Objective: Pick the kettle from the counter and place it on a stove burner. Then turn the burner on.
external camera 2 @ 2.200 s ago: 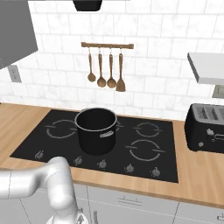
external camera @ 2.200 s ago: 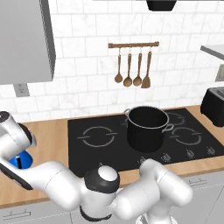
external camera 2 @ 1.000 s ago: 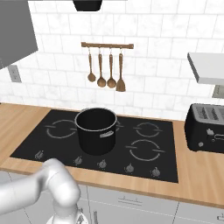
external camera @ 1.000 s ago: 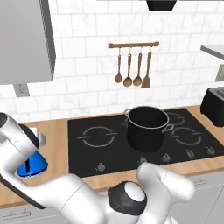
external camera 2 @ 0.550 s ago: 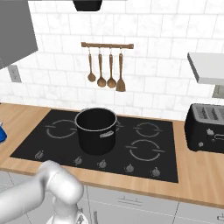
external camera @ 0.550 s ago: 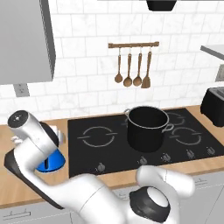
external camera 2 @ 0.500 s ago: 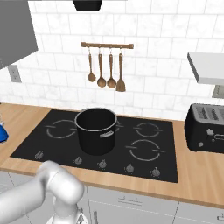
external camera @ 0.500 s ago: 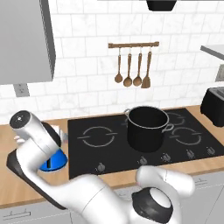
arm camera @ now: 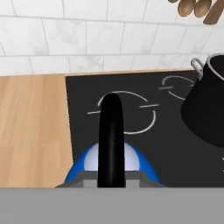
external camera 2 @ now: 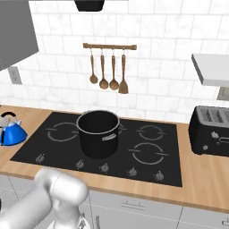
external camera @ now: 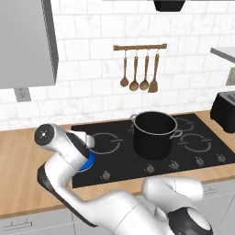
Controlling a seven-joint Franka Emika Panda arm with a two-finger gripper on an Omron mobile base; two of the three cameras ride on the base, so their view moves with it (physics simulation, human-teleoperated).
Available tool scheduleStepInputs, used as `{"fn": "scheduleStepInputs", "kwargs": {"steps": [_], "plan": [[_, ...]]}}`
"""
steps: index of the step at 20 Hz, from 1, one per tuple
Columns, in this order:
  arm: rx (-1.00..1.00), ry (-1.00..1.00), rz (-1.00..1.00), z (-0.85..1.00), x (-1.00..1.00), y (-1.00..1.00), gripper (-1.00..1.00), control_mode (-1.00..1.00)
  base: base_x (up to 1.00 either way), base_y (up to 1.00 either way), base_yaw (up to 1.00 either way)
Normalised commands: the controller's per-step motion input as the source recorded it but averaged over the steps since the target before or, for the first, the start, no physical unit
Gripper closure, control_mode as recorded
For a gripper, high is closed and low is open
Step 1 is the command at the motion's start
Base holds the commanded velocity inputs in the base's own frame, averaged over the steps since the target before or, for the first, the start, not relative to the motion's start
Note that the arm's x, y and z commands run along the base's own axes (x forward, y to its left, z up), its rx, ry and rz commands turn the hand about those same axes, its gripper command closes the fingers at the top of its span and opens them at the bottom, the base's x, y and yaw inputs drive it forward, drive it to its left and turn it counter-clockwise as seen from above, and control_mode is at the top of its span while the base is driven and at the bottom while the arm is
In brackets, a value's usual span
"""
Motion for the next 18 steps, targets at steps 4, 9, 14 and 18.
{"fn": "scheduleStepInputs", "kwargs": {"steps": [4,9,14,18], "plan": [[-0.01,0.0,-0.09,0.17,0.0,-0.82,1.0,-1.0,0.0,0.0,0.0],[0.0,0.0,-0.07,0.08,0.13,-0.71,1.0,-1.0,0.0,0.0,0.0],[0.0,0.0,-0.02,0.0,0.43,-0.48,1.0,-1.0,0.0,0.0,0.0],[0.0,0.0,-0.01,0.0,0.59,-0.35,1.0,-1.0,0.0,0.0,0.0]]}}
